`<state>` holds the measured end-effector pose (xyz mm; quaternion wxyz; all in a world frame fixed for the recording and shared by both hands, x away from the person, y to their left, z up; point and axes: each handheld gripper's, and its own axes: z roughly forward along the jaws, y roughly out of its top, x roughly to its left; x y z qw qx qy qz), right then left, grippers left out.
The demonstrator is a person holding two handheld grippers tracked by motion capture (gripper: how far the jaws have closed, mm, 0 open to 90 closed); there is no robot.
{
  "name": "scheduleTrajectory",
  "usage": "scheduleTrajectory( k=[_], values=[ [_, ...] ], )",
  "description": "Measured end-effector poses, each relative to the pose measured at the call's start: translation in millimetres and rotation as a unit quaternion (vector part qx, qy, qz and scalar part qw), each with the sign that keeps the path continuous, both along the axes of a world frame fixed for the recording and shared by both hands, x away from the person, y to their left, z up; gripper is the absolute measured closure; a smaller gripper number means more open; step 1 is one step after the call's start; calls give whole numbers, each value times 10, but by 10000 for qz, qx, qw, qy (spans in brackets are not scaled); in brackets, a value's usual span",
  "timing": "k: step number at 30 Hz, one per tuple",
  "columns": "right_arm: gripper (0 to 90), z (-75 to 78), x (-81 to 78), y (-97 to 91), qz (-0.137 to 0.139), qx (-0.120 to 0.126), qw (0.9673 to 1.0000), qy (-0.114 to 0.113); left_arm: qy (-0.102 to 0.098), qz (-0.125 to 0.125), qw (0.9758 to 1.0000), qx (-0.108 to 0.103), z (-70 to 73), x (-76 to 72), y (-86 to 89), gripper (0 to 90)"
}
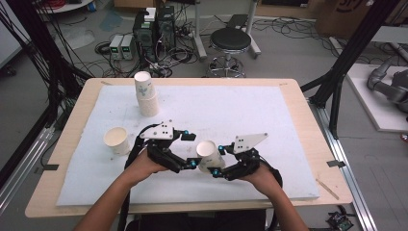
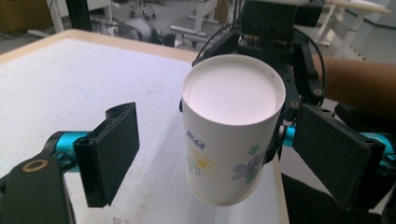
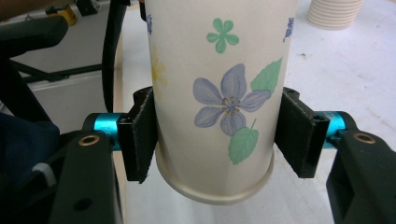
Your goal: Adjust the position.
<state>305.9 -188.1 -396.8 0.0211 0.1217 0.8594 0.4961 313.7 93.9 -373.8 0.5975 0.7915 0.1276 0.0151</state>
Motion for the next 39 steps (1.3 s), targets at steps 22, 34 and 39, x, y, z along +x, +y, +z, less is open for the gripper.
scheduleTrajectory(
  k=[22, 34, 39],
  values=[
    [368, 131, 60, 162, 324, -1133, 9926, -288, -55, -320, 9949, 951, 38, 13, -62, 152],
    [365, 208, 61, 321, 562, -2017, 9768, -456, -48, -508, 9894, 1359, 9, 29, -137, 163],
    [365, 217, 62, 381, 655, -2228, 9716, -453, -29, -580, 9876, 1461, -16, 27, -168, 190]
  ],
)
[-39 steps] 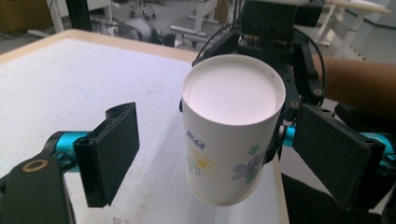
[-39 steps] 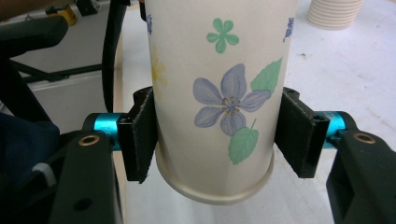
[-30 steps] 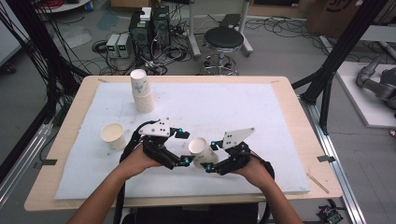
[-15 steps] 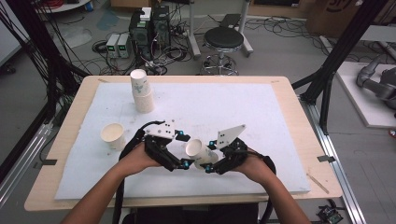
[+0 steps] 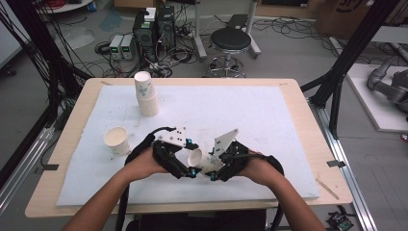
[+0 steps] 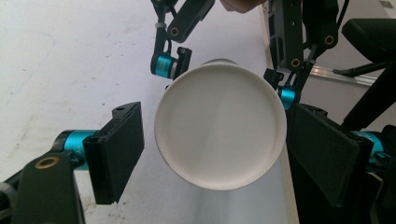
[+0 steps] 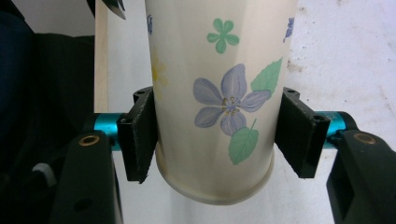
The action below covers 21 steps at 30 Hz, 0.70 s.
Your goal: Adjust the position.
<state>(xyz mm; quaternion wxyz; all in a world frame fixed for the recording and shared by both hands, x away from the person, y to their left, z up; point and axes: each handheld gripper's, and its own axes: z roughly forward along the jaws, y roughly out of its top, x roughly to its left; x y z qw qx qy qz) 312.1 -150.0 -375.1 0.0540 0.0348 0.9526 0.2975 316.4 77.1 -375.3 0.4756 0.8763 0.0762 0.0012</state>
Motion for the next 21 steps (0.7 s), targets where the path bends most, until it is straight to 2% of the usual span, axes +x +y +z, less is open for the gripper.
scheduleTrajectory(
  k=[11, 19, 21],
  values=[
    [365, 0, 3, 89, 107, -373, 9992, -14, 44, -114, 9998, 186, -22, 13, -28, 236],
    [366, -34, -14, 118, 115, -569, 9983, 62, 92, -259, 9991, 330, -69, 25, -76, 357],
    [367, -37, -24, 122, 104, -627, 9979, 98, 88, -303, 9989, 361, -76, 25, -85, 363]
  ],
)
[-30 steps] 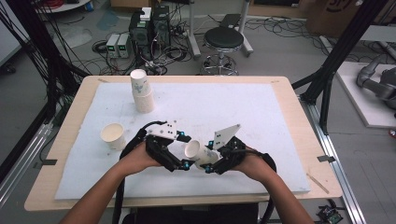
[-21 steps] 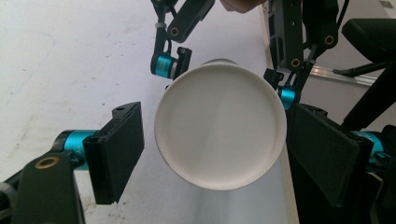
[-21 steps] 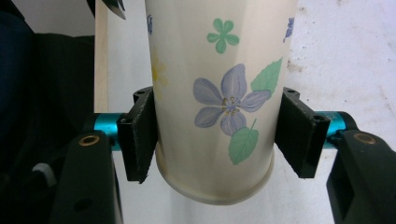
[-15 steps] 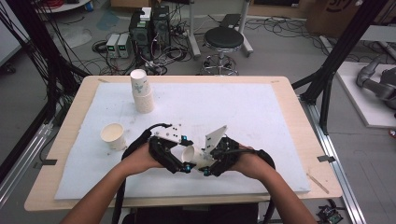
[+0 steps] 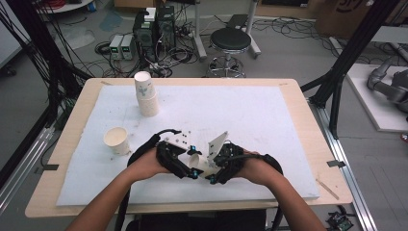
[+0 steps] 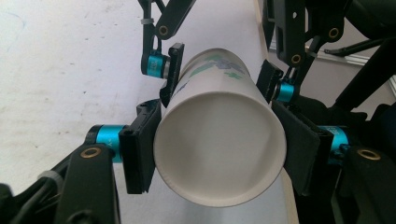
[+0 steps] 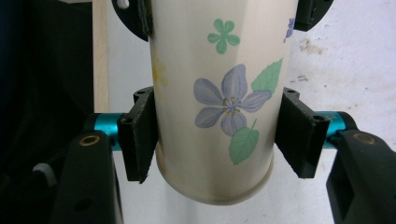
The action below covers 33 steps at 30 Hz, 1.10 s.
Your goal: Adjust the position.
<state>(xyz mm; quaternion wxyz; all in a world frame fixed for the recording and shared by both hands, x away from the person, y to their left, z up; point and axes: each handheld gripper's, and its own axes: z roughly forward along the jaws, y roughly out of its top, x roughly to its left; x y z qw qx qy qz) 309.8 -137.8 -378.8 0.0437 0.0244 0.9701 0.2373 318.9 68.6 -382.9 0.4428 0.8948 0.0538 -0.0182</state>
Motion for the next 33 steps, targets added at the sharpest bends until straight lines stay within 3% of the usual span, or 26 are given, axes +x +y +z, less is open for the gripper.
scheduleTrajectory(
  k=[4, 6, 7, 11, 14, 16, 20, 26, 33],
  values=[
    [328, -3, -13, -1, 19, -32, 10000, -48, -47, -7, 10000, -54, -7, -5, -2, 371],
    [220, 15, -12, -22, 28, 184, 9997, -175, -50, 25, 9998, -183, -6, -3, 15, 372],
    [189, 35, -23, -45, -105, 291, 9991, -275, -86, 52, 9997, -238, -5, -4, 25, 373],
    [188, 96, -16, -193, -340, 879, 9954, -146, -61, 170, 9981, -588, -22, -12, 70, 373],
    [188, 110, -17, -320, -511, 1370, 9893, -17, -21, 280, 9962, -826, -49, -14, 99, 372],
    [188, 110, -22, -411, -647, 1698, 9833, 38, -1, 385, 9945, -971, -67, -14, 115, 372],
    [188, 85, -40, -585, -989, 2328, 9674, 94, 34, 575, 9908, -1225, -110, -11, 142, 370],
    [189, 53, -87, -746, -1169, 2703, 9555, -159, -111, 813, 9824, -1677, -166, -24, 146, 371],
    [191, -20, -121, -866, -1385, 3040, 9422, -278, -182, 893, 9758, -1986, -210, -22, 165, 372]
  ],
)
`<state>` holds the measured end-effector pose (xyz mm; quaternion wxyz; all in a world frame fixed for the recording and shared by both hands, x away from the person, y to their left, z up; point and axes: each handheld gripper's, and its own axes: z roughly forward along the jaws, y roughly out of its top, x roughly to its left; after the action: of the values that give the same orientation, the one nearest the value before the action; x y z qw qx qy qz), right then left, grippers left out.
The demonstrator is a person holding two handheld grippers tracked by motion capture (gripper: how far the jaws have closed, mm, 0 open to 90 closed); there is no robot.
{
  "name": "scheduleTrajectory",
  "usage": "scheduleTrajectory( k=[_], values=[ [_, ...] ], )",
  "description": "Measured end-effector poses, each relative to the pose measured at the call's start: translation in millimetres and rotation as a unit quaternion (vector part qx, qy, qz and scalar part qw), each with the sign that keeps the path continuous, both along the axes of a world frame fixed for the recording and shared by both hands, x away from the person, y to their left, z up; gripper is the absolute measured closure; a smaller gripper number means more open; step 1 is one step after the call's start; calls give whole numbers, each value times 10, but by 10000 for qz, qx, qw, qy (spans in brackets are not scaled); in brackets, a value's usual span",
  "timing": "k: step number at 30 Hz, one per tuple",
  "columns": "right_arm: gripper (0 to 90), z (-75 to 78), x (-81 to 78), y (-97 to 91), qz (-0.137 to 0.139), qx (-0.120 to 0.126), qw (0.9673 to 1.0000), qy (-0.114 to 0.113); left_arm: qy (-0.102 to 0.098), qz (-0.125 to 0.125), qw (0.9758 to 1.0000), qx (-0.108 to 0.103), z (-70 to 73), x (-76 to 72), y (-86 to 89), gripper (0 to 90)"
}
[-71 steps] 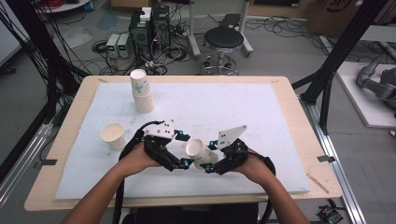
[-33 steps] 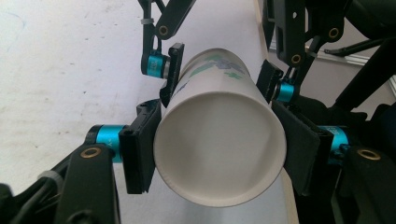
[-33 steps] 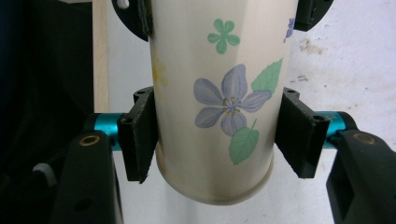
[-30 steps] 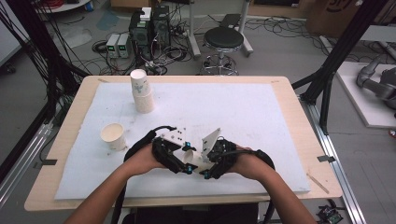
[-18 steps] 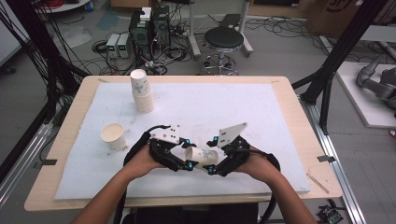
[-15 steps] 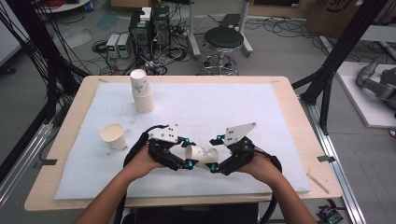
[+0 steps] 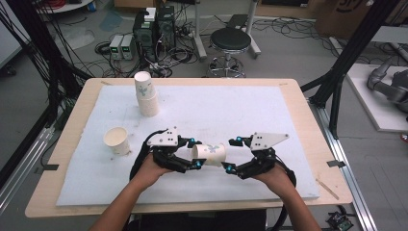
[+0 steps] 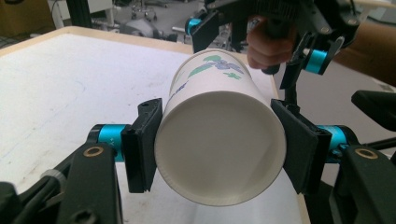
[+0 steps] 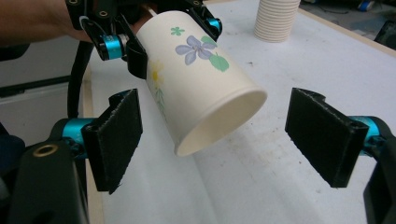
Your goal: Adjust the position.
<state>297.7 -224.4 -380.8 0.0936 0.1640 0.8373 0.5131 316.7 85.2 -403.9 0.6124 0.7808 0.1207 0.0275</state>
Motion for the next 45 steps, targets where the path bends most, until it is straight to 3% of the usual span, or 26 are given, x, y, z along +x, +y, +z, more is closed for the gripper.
scheduleTrajectory(
  k=[9, 18, 34, 41, 45],
  values=[
    [191, -99, -39, -77, -12, 246, 9997, 53, -67, 25, 9993, -364, -25, -24, 53, 372],
    [190, -156, -28, -72, 64, 258, 9996, 130, -99, -115, 9987, -481, -13, -49, 48, 372],
    [197, -246, -7, 26, 721, 486, 9959, 245, -104, -744, 9956, -564, -12, -92, -38, 372],
    [276, -228, -14, 7, 923, 705, 9931, 190, -60, -788, 9939, -775, -17, -89, -35, 372],
    [302, -218, -6, -15, 949, 838, 9915, 283, -24, -797, 9929, -881, -39, -82, -26, 372]
  ],
)
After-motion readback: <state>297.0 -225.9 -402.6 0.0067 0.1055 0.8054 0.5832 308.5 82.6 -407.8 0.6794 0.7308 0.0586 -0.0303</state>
